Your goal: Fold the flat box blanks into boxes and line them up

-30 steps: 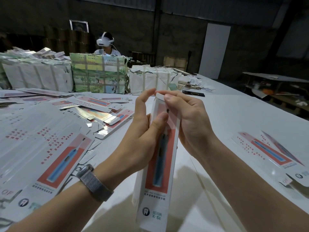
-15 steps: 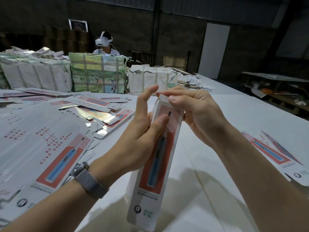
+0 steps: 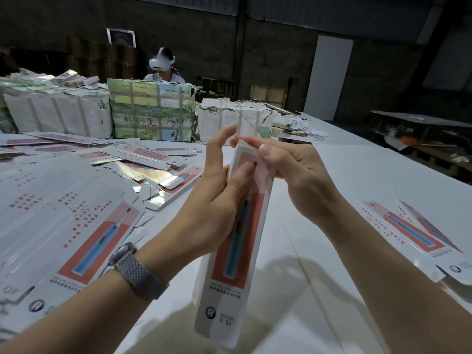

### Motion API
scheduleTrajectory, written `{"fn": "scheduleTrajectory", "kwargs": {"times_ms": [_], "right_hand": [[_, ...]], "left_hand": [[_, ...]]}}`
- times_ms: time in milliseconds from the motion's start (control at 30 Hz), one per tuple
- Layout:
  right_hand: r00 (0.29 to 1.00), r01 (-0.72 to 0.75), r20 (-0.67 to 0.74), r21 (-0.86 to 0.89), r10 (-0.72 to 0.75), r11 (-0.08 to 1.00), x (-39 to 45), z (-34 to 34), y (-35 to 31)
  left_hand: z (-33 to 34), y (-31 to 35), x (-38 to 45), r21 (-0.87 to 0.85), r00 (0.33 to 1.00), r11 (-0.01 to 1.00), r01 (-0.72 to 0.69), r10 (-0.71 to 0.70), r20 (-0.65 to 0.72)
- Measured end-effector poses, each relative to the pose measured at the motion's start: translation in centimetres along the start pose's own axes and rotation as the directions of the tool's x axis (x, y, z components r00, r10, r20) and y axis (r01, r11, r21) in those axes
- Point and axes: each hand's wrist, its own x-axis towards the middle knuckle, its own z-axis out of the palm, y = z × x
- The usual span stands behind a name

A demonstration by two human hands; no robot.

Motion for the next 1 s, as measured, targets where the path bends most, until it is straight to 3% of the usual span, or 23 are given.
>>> {"fn": "scheduleTrajectory", "kwargs": {"times_ms": [267,400,500,567,667,800,900,1000], "right_hand": [[0.992,0.121,0.027,-0.050,-0.120,0.991,0.1,-0.1,0.5],[0.982,0.119,-0.096,-0.353,-0.163,0.928,0.2,0.8,1.0],[0.967,0.064,-0.179,-0.513,-0.179,0.856,0.0,1.8,1.0],[0.977,-0.001,-0.184,-0.527,-0.112,0.850,-0.1,2.2,0.5],[0.992,-0.106,-0.115,-0.534,0.052,0.839,-0.2,2.2,-0.7],[0.987,-0.117,0.014,-0.623,0.161,0.773,-0.5,2.1,-1.8],[0.986,-0.122,0.000,-0.687,0.168,0.717,-0.4,1.7,-1.3],[0.947,-0.242,-0.030,-0.722,0.321,0.648,0.2,0.0,0.9]], "left_hand": [[0.3,0.1,-0.1,-0.043,1.000,0.999,0.009,-0.009,-0.010],[0.3,-0.2,0.3,-0.086,0.995,0.996,0.041,-0.048,-0.088],[0.1,-0.4,0.6,-0.168,0.972,0.971,0.169,-0.192,-0.137],[0.1,-0.2,0.6,-0.261,0.952,0.937,0.232,-0.274,-0.135],[0.3,0.3,0.7,-0.371,0.956,0.911,0.182,-0.252,-0.150],[0.4,0.5,0.7,-0.483,0.966,0.865,0.135,-0.223,-0.130],[0.4,0.4,0.6,-0.390,0.971,0.900,0.196,-0.235,-0.053],[-0.1,-0.6,0.5,-0.053,0.956,0.955,0.292,-0.291,0.027]]}}
